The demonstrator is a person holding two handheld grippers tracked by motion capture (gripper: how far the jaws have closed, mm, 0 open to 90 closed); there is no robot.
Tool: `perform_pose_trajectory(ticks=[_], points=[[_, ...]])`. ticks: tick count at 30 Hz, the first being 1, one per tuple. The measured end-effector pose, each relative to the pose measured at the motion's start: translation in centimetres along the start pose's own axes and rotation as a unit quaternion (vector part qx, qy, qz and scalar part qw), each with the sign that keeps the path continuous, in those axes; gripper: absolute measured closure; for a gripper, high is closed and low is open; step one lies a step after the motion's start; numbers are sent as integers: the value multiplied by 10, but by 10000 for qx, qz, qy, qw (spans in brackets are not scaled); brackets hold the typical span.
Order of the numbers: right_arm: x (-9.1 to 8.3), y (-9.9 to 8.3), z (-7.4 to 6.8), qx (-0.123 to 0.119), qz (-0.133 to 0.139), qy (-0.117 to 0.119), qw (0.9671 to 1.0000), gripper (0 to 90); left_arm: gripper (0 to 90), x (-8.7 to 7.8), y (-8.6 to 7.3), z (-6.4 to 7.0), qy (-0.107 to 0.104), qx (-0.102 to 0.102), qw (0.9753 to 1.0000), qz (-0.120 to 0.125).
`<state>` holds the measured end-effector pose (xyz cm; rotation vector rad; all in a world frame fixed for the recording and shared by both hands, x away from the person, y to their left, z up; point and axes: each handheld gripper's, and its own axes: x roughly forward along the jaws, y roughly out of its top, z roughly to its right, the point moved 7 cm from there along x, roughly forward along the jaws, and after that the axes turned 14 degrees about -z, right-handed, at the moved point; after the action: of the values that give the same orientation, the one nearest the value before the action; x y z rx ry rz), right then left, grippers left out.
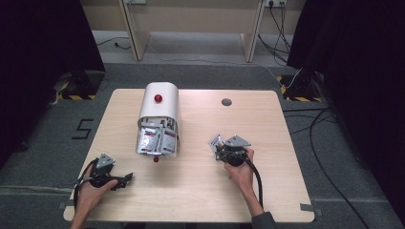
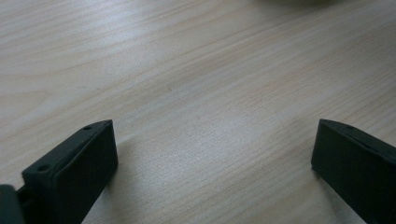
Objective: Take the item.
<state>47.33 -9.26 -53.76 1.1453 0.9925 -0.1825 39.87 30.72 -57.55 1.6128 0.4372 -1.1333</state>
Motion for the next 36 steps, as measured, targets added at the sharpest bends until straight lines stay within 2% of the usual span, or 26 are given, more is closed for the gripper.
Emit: perform_pose_trajectory(ticks=[12,20,28,36], points=[[8,-2,6,97,-158,-120,9998,591,0,0,0,0,0,-5,10000,1],[14,-1,2,128,-244,-38,9996,530,0,0,0,0,0,-5,10000,1],[13,1,-1,145,-225,45,9996,511,0,0,0,0,0,-6,10000,2],[2,5,2,206,-92,84,9997,487,0,0,0,0,0,-6,10000,3]])
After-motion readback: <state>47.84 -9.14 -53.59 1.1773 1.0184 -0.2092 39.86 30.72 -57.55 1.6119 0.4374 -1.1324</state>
